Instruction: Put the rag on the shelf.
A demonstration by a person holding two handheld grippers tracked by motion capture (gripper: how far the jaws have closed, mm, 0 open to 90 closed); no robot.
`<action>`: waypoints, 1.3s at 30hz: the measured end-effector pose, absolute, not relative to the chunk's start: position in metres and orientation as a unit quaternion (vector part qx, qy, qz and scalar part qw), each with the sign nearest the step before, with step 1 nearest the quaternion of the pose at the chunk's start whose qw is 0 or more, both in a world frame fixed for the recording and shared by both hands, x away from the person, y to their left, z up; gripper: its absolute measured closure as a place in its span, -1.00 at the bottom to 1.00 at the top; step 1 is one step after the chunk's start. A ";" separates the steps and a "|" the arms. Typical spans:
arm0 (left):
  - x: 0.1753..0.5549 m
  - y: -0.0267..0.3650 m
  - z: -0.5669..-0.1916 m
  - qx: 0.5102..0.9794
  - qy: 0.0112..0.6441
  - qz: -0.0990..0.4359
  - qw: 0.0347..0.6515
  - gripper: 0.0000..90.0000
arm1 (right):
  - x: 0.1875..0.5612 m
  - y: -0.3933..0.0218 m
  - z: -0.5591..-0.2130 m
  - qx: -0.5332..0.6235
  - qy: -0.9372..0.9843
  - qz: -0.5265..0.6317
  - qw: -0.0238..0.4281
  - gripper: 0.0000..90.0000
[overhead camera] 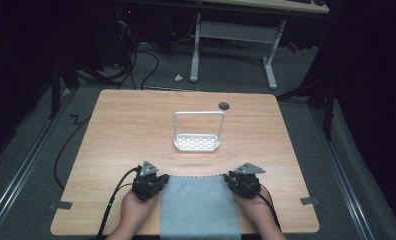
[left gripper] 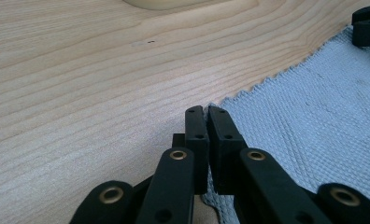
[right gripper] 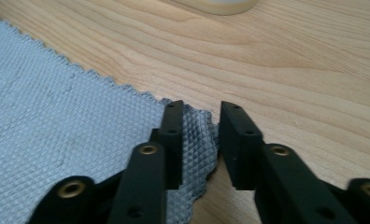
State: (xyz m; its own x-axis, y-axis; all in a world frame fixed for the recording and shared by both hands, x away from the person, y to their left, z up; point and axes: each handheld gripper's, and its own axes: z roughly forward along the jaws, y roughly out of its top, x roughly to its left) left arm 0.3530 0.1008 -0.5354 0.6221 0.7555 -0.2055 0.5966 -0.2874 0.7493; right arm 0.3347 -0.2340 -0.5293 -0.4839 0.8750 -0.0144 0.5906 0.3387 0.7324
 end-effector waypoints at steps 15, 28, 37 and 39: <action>0.347 0.106 -0.531 0.779 0.420 0.102 0.454 0.95 | 0.323 -0.234 -0.521 0.446 0.780 0.375 0.227 0.99; 0.336 0.109 -0.519 0.752 0.411 0.125 0.500 0.95 | 0.312 -0.236 -0.508 0.442 0.747 0.422 0.260 0.99; 0.338 0.113 -0.494 0.732 0.400 0.147 0.532 0.96 | 0.309 -0.238 -0.479 0.423 0.732 0.452 0.285 0.99; 0.338 0.114 -0.488 0.730 0.398 0.150 0.535 0.96 | 0.309 -0.238 -0.471 0.416 0.730 0.458 0.292 0.99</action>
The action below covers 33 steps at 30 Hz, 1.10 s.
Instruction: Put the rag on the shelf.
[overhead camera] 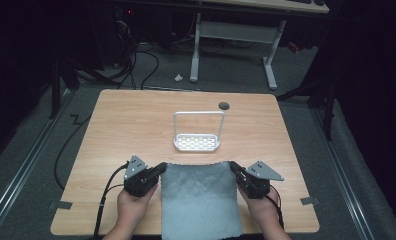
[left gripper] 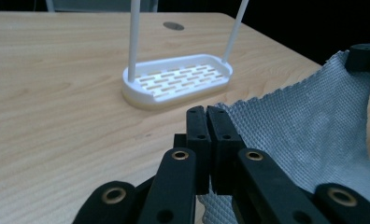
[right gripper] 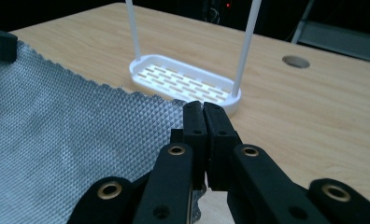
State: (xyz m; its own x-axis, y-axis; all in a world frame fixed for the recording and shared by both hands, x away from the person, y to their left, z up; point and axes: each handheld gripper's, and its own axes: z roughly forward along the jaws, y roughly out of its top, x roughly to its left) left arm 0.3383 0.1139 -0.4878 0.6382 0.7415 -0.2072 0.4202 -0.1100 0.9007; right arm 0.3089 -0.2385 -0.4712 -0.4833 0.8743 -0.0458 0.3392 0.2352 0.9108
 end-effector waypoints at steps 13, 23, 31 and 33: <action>0.332 0.115 -0.435 0.705 0.376 0.187 0.571 0.96 | 0.307 -0.239 -0.425 0.392 0.693 0.506 0.332 0.99; 0.325 0.116 -0.401 0.693 0.354 0.213 0.591 0.97 | 0.301 -0.237 -0.393 0.372 0.675 0.530 0.353 0.99; 0.332 0.122 -0.384 0.683 0.350 0.229 0.599 0.97 | 0.305 -0.235 -0.377 0.363 0.666 0.540 0.364 0.99; 0.336 0.122 -0.381 0.680 0.350 0.234 0.600 0.97 | 0.307 -0.233 -0.375 0.361 0.666 0.540 0.367 0.99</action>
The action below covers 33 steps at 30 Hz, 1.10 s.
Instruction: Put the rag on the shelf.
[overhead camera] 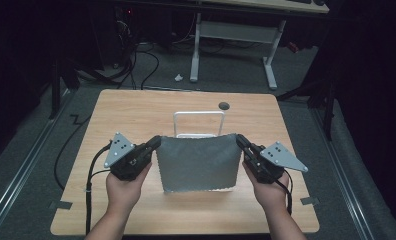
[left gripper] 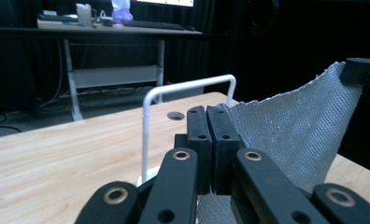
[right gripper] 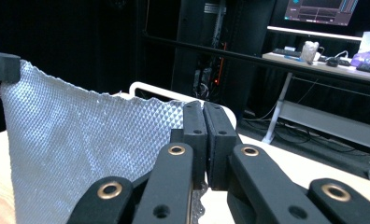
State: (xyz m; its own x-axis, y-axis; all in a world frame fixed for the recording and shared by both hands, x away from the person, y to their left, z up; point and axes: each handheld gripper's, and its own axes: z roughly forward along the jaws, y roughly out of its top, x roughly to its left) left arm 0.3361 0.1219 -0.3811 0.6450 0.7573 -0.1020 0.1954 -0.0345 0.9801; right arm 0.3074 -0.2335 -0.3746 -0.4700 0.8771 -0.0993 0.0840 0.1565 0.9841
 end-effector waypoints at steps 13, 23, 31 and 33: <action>0.376 0.119 -0.367 0.669 0.347 0.253 0.606 0.97 | 0.351 -0.233 -0.361 0.380 0.651 0.547 0.364 0.99; 0.412 0.119 -0.357 0.658 0.348 0.273 0.609 0.97 | 0.381 -0.228 -0.347 0.382 0.638 0.555 0.373 0.99; 0.440 0.114 -0.352 0.664 0.354 0.296 0.588 0.97 | 0.412 -0.225 -0.338 0.392 0.640 0.544 0.377 0.99; 0.448 0.112 -0.352 0.664 0.358 0.298 0.585 0.97 | 0.420 -0.224 -0.338 0.394 0.641 0.540 0.378 1.00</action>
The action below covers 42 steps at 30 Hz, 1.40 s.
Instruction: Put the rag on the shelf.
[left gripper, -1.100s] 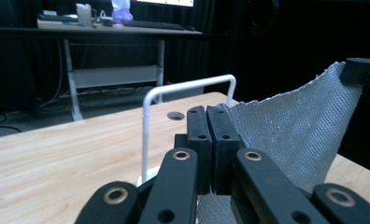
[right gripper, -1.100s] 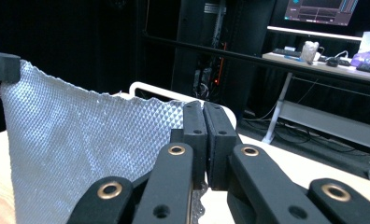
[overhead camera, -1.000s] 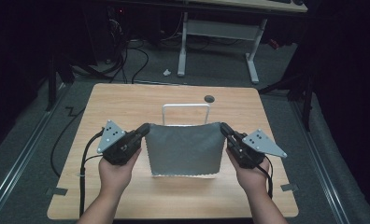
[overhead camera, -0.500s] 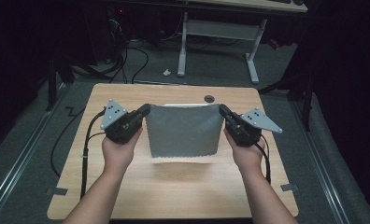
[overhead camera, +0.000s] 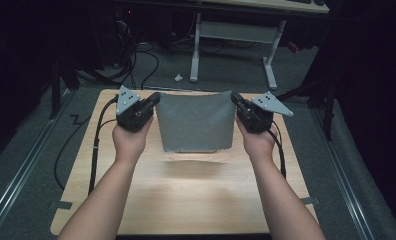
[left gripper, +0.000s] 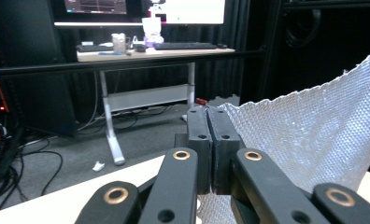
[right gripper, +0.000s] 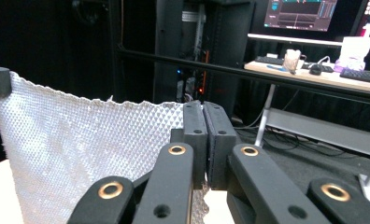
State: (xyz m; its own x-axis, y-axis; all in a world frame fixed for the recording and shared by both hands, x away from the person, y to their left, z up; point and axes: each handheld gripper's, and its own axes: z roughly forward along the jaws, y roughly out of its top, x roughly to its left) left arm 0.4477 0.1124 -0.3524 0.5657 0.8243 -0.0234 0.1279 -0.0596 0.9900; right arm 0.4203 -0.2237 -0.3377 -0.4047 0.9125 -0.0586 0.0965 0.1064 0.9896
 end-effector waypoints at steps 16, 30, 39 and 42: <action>0.499 0.089 -0.371 0.708 0.390 0.286 0.515 0.97 | 0.473 -0.233 -0.357 0.434 0.661 0.501 0.352 0.99; 0.495 0.089 -0.416 0.746 0.390 0.236 0.486 0.97 | 0.480 -0.240 -0.401 0.442 0.694 0.478 0.308 0.99; 0.481 0.086 -0.440 0.750 0.384 0.204 0.499 0.97 | 0.473 -0.233 -0.425 0.440 0.705 0.479 0.283 0.99; 0.478 0.086 -0.445 0.749 0.384 0.198 0.502 0.97 | 0.468 -0.230 -0.430 0.438 0.702 0.484 0.285 0.99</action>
